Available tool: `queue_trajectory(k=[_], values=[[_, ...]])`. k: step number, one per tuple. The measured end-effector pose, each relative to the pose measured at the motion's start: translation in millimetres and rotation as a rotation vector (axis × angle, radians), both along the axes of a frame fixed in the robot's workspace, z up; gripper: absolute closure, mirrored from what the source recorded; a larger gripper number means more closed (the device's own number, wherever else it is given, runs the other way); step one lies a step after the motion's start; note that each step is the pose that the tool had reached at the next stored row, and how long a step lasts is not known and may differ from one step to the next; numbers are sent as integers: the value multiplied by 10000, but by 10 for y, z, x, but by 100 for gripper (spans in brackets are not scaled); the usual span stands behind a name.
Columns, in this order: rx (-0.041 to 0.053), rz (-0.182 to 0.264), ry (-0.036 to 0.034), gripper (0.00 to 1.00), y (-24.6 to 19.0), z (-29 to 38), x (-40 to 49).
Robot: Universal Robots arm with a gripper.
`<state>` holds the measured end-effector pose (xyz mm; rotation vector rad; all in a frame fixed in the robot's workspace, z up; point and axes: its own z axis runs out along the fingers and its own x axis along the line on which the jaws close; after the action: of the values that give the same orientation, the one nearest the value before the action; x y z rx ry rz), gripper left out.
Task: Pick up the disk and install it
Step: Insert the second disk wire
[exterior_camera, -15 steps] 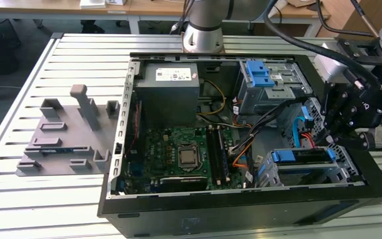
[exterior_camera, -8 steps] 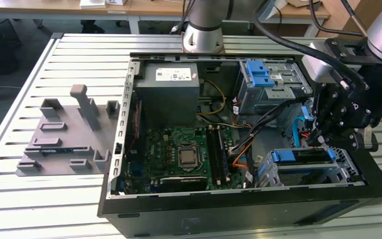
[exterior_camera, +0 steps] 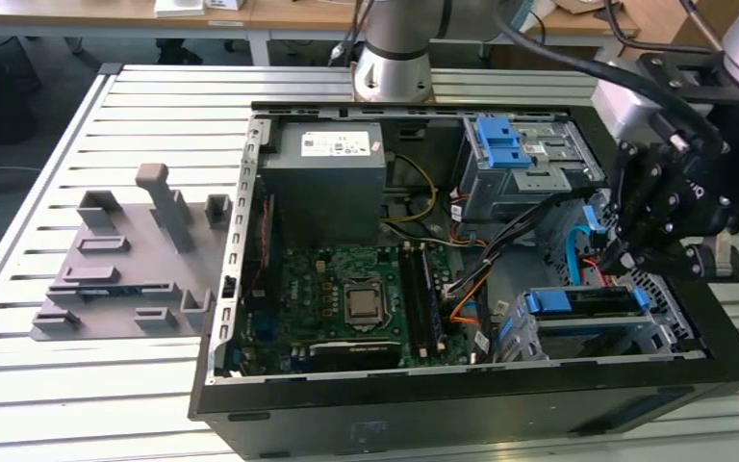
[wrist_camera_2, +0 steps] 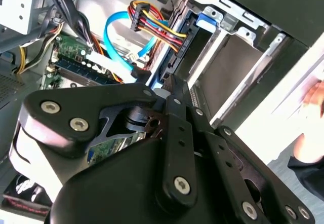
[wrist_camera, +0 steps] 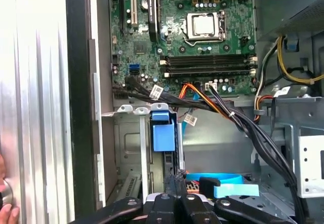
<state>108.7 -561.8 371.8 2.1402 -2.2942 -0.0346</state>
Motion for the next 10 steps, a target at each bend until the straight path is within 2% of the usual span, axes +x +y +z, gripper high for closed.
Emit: queue_trajectory(k=[3,10], values=[[0,-1,0,89,8,105,-8],[1,0,0,89,32,118,-36]])
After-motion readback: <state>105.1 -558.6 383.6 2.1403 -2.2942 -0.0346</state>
